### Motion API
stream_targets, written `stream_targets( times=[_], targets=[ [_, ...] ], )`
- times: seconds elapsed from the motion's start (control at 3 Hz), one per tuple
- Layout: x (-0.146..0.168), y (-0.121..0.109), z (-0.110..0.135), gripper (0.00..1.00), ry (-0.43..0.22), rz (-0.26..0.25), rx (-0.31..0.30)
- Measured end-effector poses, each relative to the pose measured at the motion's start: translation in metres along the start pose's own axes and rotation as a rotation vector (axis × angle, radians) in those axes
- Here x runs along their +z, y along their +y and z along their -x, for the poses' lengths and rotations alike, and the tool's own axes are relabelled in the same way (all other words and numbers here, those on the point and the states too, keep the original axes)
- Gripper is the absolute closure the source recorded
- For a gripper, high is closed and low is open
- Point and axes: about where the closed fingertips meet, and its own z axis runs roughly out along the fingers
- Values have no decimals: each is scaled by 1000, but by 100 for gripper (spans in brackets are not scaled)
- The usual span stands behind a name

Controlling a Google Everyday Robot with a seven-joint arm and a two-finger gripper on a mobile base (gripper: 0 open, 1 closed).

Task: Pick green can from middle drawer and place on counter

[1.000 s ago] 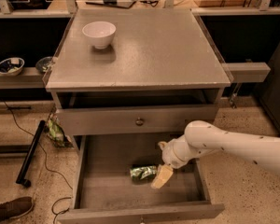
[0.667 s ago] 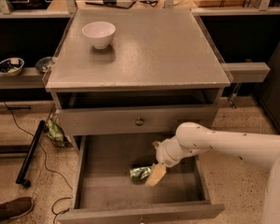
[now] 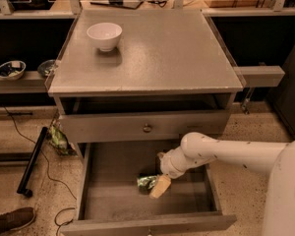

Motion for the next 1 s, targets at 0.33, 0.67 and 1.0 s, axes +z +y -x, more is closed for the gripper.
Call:
stream_targets(
  times=[0.33, 0.67, 1.0],
  targets=[
    [34, 12, 10, 0, 10, 34, -37],
    [34, 12, 10, 0, 10, 34, -37],
    [44, 13, 3, 0, 10, 46, -23]
  ],
)
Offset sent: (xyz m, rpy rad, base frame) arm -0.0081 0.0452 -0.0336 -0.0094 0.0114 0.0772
